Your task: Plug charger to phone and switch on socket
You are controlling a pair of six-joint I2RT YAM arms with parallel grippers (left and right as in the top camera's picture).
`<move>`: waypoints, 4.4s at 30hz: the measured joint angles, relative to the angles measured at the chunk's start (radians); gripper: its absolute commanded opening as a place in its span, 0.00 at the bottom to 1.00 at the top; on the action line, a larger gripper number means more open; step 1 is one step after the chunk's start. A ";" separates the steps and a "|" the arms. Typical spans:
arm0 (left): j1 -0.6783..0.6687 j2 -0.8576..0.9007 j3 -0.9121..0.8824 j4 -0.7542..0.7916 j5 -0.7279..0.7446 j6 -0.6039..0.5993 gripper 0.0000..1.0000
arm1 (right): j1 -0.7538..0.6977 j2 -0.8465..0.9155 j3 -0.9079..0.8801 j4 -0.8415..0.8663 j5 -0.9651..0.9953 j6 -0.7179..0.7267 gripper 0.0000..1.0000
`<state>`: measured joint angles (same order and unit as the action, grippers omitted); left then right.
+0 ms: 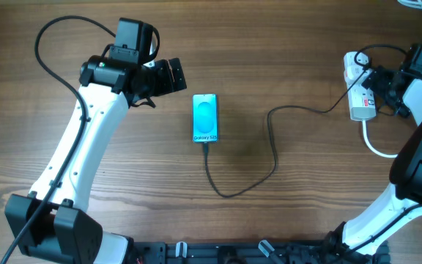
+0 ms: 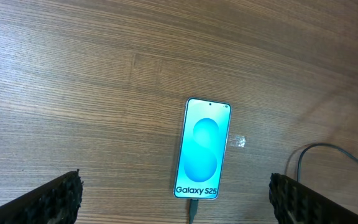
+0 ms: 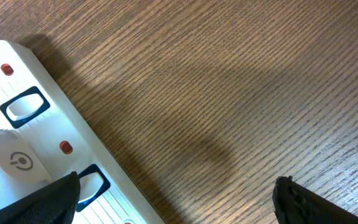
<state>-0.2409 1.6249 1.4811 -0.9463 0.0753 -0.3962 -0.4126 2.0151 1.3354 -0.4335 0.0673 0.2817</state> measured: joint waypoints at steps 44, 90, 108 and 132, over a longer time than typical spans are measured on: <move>0.000 0.000 0.000 0.000 0.000 0.000 1.00 | -0.012 -0.027 -0.001 -0.018 0.018 0.015 1.00; 0.000 0.000 0.000 0.000 0.000 0.000 1.00 | -0.048 0.029 0.009 0.005 -0.163 -0.062 1.00; 0.000 0.000 0.000 -0.001 0.000 0.000 1.00 | -0.011 -0.417 -0.003 -0.336 -0.208 -0.003 1.00; 0.000 0.001 -0.001 -0.002 -0.001 -0.002 1.00 | 0.351 -1.661 -0.243 -0.747 -0.210 0.005 1.00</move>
<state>-0.2409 1.6260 1.4799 -0.9478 0.0746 -0.3985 -0.0612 0.3542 1.0927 -1.1805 -0.1425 0.2871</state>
